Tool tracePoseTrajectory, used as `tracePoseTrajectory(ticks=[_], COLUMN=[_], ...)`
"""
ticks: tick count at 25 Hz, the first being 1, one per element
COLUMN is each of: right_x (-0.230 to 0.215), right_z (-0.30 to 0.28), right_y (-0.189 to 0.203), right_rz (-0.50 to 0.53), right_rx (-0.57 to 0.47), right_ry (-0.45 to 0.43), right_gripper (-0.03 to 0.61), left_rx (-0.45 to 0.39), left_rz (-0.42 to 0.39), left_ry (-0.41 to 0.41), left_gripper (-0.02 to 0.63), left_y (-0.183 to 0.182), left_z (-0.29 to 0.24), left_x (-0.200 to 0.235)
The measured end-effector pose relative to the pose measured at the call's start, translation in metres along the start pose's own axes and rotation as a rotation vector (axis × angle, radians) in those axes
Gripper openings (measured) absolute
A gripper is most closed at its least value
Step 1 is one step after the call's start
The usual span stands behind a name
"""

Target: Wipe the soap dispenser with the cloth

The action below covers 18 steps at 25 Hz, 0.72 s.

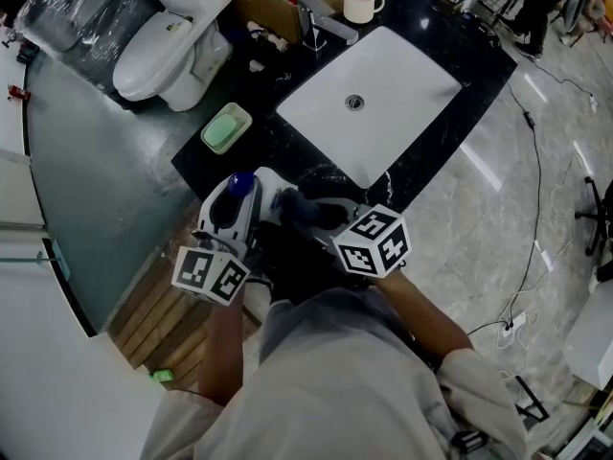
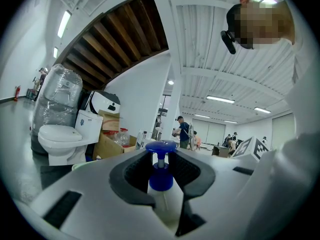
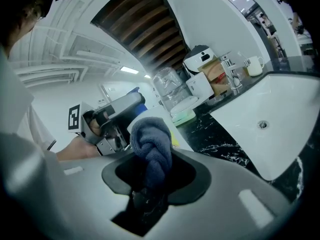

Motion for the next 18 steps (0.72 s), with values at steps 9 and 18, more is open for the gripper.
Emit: tracePoseTrajectory(ticks=[9,18], right_x=[0.005,0.01], right_z=[0.0,0.003], right_y=[-0.015,-0.021], right_rz=[0.025,0.053], right_rx=[-0.02,-0.019], right_ry=[-0.017,-0.011], right_gripper=[0.12,0.12], left_rx=[-0.009,-0.015], left_rz=[-0.023,-0.019], left_ry=[0.005,0.007], left_gripper=[0.097,0.097], left_y=[0.0,0.008], left_z=[-0.002,-0.005], left_x=[-0.001,-0.006])
Point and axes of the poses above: the fingertips, and each gripper's own axes: z backward along the fingers, x to its left, y out of its underside, the point moved 4 cm from there along z, backward along the fingers, and after that the axes turned 10 degrees about -y, right-handed, at the moved point
